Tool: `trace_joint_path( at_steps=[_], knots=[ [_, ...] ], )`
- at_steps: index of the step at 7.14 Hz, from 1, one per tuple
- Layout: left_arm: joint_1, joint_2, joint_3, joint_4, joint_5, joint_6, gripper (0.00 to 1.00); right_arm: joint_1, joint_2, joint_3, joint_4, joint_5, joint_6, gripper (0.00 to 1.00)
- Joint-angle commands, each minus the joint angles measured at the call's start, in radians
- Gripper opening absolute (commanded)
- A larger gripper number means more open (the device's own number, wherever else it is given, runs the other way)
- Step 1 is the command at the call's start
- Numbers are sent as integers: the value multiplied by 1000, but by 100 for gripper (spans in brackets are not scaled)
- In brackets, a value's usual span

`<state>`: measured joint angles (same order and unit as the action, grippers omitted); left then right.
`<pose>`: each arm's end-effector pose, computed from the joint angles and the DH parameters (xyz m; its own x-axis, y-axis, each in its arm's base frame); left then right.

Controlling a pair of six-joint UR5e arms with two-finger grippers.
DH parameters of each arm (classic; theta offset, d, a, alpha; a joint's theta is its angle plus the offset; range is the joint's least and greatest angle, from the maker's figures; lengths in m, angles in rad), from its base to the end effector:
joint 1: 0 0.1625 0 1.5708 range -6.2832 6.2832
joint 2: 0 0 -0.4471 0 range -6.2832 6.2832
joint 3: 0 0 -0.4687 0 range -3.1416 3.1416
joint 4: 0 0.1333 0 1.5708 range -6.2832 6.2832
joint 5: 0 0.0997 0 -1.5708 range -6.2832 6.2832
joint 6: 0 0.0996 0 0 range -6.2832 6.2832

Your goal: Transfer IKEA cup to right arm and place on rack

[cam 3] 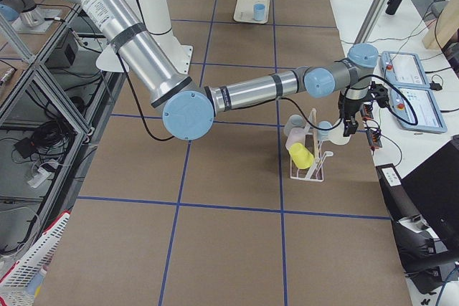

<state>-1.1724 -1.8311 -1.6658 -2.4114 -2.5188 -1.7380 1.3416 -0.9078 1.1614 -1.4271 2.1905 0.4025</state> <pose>0.2020 -0.6149 0.3600 0.0994 -0.4864 -0.8681 0.2646 0.8539 -0.4481 -0.1201 -0.8471 0.4335 0.7645 -0.0198 0.6443 -0.0978 0.9844 0.1462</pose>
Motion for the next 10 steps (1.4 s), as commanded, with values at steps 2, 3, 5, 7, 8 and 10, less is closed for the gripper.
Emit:
trace_joint_path(
  at_steps=[2,3,5,7,8,10],
  knots=[
    [-1,6,-5,0,0,0,100,-9,-2,-16,13,2,-1,24],
    [-3,7,-6,0,0,0,100,-9,-3,-16,14,2,1,24],
    [-3,9,-9,2,0,-2,100,-7,0,-14,13,14,6,24],
    [-3,9,-11,0,0,-2,100,-1,-8,-14,14,38,2,24],
    [-4,9,-12,0,0,-2,100,-1,-14,-14,16,38,1,24],
    [-4,9,-14,2,0,-2,100,-1,-19,-12,16,38,1,24]
  ],
)
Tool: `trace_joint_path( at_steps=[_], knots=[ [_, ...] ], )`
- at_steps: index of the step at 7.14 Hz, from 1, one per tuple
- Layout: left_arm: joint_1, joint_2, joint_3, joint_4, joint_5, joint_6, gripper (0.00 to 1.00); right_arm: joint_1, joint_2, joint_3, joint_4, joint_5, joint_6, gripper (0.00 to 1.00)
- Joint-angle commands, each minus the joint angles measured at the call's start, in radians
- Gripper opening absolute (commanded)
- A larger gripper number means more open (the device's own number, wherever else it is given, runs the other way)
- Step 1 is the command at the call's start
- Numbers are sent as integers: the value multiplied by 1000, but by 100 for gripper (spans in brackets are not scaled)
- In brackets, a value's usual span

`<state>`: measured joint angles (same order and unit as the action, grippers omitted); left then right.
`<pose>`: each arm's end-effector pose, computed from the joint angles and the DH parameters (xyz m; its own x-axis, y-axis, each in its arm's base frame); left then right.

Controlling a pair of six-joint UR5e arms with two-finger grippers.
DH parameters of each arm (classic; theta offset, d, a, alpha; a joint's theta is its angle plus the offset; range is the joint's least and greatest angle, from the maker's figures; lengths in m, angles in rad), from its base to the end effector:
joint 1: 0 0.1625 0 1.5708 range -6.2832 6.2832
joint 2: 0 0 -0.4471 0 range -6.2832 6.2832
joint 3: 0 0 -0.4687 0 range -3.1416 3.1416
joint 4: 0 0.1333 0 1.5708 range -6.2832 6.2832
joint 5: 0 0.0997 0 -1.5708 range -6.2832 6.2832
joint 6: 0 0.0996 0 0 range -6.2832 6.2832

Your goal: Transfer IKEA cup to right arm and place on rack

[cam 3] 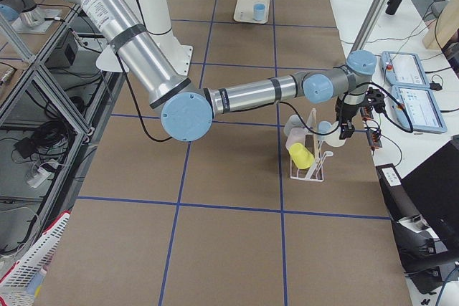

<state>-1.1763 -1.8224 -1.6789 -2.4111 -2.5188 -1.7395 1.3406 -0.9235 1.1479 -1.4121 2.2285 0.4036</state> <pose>0.1977 -0.6112 0.3587 0.0957 -0.4848 -0.8694 0.2674 0.8538 -0.4466 -0.1231 -0.8426 0.4507 0.7438 -0.0160 0.6682 -0.0875 0.9888 0.1211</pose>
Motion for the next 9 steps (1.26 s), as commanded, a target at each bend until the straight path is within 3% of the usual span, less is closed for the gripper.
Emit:
trace_joint_path(
  at_steps=[1,9],
  knots=[
    [0,0,-5,1,0,-2,100,0,-9,1,1,0,0,24],
    [0,0,-44,26,-2,-14,100,-1,-25,1,-1,26,1,24]
  ],
)
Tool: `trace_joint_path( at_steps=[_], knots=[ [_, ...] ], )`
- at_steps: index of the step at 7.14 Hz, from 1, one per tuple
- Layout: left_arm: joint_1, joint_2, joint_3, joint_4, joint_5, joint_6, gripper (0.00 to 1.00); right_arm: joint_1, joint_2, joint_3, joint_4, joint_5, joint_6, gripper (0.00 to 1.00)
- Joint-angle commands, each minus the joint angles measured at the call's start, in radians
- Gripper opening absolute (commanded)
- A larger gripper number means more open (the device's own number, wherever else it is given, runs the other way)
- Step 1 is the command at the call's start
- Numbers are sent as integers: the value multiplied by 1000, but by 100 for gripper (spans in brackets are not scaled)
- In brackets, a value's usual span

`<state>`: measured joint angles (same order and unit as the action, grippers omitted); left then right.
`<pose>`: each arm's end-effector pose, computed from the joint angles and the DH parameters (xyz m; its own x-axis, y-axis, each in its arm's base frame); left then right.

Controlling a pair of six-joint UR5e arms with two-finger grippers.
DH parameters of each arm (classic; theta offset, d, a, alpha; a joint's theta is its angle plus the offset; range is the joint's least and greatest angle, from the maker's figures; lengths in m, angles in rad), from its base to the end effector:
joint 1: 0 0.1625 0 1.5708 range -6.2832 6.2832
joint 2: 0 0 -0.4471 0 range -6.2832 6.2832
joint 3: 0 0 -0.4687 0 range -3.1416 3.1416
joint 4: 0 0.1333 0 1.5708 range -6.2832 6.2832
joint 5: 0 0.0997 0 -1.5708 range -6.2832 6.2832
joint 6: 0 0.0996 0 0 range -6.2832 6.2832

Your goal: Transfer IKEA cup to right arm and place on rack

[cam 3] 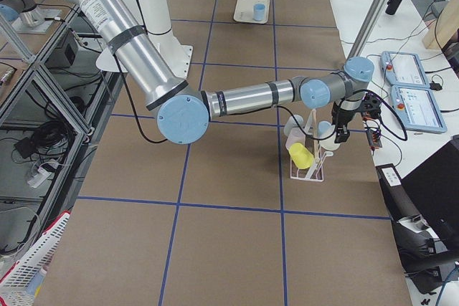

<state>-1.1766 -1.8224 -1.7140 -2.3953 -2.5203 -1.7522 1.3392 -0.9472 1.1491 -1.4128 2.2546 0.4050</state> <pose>0.1947 -0.6043 0.3416 0.0860 -0.4802 -0.8730 0.2641 0.8558 -0.4447 -0.1245 -0.8345 0.4686 0.7312 -0.0036 0.6822 -0.0797 0.9927 0.0907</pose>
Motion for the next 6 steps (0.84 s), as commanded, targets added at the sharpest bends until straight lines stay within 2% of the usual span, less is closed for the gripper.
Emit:
trace_joint_path(
  at_steps=[1,6],
  knots=[
    [2,0,-27,34,0,-1,100,-6,-4,0,0,0,0,24],
    [3,0,-87,110,0,-1,100,-14,-12,-2,-2,-1,0,25]
  ],
)
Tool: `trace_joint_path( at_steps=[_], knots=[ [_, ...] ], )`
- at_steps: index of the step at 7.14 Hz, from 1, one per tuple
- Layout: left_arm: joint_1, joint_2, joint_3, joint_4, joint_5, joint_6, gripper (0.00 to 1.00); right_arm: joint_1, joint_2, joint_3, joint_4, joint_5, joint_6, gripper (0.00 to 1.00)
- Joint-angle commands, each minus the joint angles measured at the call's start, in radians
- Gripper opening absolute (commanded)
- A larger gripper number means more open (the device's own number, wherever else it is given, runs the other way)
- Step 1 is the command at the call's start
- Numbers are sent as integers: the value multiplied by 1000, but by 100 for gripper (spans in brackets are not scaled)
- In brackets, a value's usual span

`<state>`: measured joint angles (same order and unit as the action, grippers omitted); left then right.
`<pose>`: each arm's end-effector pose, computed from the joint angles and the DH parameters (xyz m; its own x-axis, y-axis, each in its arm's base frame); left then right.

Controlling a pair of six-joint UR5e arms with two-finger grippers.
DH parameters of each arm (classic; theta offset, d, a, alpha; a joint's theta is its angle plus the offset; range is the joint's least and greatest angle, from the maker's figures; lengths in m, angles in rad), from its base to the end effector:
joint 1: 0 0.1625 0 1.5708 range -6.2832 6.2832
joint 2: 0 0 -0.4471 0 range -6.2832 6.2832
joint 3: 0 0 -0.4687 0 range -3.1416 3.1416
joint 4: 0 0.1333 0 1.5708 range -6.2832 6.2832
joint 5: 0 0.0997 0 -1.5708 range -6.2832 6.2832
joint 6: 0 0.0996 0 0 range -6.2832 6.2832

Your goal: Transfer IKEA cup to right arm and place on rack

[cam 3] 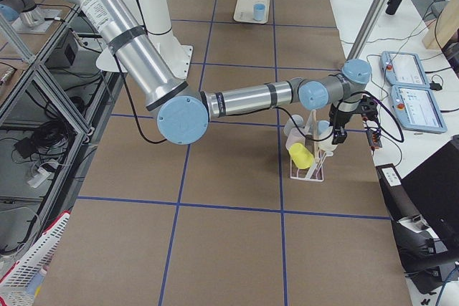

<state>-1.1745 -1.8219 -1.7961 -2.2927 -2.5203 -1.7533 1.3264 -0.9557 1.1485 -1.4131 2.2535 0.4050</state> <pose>0.1902 -0.5902 0.3089 0.0938 -0.4977 -0.8622 0.2661 0.8471 -0.4601 -0.1344 -0.8303 0.4762 0.7333 -0.0067 0.6799 -0.0671 0.9944 0.0821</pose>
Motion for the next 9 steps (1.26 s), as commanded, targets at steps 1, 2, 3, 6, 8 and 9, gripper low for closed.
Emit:
trace_joint_path(
  at_steps=[1,2,3,6,8,9],
  knots=[
    [1,0,-5,9,0,0,100,-13,-3,0,0,-2,3,26],
    [1,0,-5,9,0,-2,100,-18,-5,-1,-1,-3,3,26],
    [3,0,-5,18,0,-2,100,-18,-3,-1,-1,-5,6,27],
    [3,0,-11,21,0,-2,100,-33,0,-1,0,-5,6,97],
    [3,0,-11,22,0,-2,100,-36,14,0,0,-3,12,99],
    [3,1,-11,22,0,0,100,-36,17,0,0,-2,14,99]
  ],
)
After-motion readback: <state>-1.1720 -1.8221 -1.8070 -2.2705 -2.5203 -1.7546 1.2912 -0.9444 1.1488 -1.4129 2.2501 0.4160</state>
